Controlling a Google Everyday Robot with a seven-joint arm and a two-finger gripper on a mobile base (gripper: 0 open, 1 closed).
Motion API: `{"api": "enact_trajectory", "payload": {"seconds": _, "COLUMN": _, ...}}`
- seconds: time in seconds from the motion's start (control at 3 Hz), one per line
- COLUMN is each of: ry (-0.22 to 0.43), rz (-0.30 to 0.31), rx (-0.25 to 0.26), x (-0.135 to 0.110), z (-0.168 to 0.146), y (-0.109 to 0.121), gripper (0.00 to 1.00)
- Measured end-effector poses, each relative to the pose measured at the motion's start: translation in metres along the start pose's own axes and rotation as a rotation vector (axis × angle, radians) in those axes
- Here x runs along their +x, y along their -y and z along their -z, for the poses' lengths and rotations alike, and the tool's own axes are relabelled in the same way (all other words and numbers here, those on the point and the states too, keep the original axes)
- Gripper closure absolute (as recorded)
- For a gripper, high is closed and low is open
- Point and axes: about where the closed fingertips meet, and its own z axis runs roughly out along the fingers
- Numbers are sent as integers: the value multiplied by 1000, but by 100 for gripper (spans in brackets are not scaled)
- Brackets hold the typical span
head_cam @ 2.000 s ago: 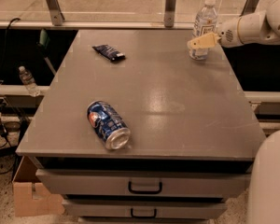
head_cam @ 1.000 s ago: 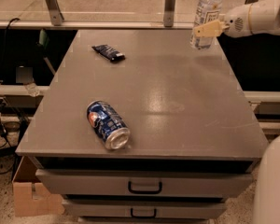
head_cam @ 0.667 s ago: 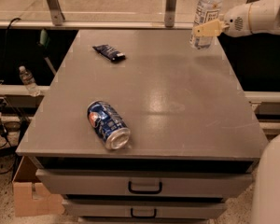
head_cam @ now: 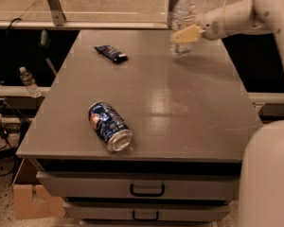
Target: Move blue plastic bottle near rxbar blueberry
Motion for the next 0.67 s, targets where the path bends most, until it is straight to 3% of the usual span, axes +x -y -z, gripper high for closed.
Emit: {"api": "enact_trajectory", "payload": {"seconds": 0.67, "ry": -85, "rz": 1, "rx": -79, "x": 6, "z": -74, "y": -44, "gripper": 100}}
